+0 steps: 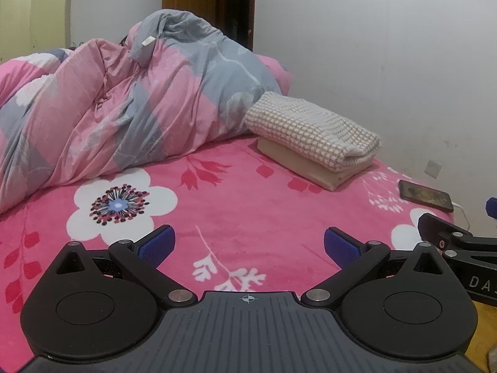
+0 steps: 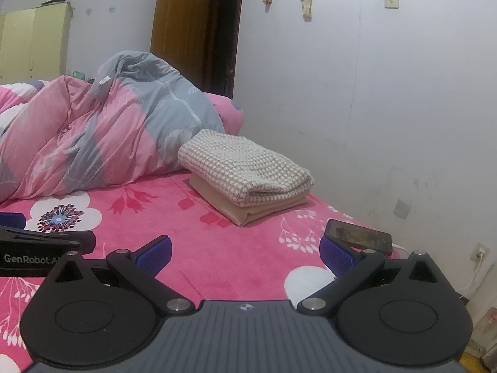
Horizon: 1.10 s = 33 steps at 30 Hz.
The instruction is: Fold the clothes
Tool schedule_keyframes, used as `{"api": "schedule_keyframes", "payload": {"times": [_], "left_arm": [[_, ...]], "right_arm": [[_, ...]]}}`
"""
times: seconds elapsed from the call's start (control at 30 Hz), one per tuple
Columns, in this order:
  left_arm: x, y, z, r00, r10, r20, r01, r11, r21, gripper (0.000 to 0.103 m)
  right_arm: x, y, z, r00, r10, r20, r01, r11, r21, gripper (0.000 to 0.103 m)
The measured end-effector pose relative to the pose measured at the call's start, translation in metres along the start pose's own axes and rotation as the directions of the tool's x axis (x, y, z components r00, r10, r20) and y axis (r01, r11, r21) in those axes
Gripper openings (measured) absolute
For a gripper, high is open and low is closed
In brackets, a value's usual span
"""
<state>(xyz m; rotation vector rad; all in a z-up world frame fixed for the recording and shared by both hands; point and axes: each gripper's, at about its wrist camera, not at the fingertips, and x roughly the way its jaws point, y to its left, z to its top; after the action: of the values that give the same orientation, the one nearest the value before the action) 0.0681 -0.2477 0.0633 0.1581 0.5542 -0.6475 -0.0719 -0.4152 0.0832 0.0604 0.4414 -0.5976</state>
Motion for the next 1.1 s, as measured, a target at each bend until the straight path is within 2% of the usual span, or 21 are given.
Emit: {"api": "schedule_keyframes", "payload": {"times": [1.1], "left_arm": [[0.0037, -0.0062, -0.0074, 1.0, -0.018, -0.022, 0.018, 1.0, 0.013, 0.103]], "right_arm": [[-0.0021, -0.0008, -0.0048, 0.999, -0.023, -0.029, 0.023, 1.0, 0.021, 0.103]]}}
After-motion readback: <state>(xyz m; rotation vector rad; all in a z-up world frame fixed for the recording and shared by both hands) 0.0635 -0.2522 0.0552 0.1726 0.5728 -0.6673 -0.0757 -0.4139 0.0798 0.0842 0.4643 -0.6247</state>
